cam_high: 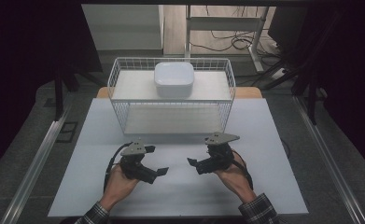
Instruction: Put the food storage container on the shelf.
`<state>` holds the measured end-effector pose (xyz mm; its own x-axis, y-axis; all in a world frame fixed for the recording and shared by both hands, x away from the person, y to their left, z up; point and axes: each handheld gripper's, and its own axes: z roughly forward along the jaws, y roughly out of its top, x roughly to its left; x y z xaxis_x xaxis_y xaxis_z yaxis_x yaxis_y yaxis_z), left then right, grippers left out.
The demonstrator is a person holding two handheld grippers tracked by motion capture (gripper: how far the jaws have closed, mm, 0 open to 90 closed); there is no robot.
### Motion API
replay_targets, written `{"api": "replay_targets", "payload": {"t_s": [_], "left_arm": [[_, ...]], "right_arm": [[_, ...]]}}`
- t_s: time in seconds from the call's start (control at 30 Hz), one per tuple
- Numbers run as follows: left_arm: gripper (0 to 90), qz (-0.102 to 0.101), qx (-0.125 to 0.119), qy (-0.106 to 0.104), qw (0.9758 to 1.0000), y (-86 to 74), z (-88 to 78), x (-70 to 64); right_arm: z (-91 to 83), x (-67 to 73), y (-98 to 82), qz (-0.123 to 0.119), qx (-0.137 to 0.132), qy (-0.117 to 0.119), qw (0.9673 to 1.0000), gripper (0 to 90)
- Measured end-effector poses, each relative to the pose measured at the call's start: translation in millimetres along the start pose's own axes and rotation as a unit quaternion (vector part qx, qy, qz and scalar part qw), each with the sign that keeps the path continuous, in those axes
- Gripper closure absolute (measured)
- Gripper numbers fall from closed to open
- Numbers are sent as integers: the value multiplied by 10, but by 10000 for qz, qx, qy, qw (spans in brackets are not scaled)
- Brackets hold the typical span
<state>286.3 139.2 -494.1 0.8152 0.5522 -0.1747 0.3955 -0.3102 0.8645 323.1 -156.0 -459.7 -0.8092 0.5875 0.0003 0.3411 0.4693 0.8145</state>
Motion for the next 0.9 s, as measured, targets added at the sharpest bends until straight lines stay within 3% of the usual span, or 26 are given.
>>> {"api": "replay_targets", "payload": {"t_s": [0.17,0.4,0.9], "left_arm": [[15,-63,40,2,10000,-94,-45,-18],[16,-274,50,7,9996,-245,-145,-39],[11,-454,-73,344,9984,-522,-495,-32]], "right_arm": [[-16,53,-146,-122,312,-95,9994,10],[-83,66,-261,-207,446,-255,9985,10],[-397,29,-507,24,234,-307,9993,8]]}}
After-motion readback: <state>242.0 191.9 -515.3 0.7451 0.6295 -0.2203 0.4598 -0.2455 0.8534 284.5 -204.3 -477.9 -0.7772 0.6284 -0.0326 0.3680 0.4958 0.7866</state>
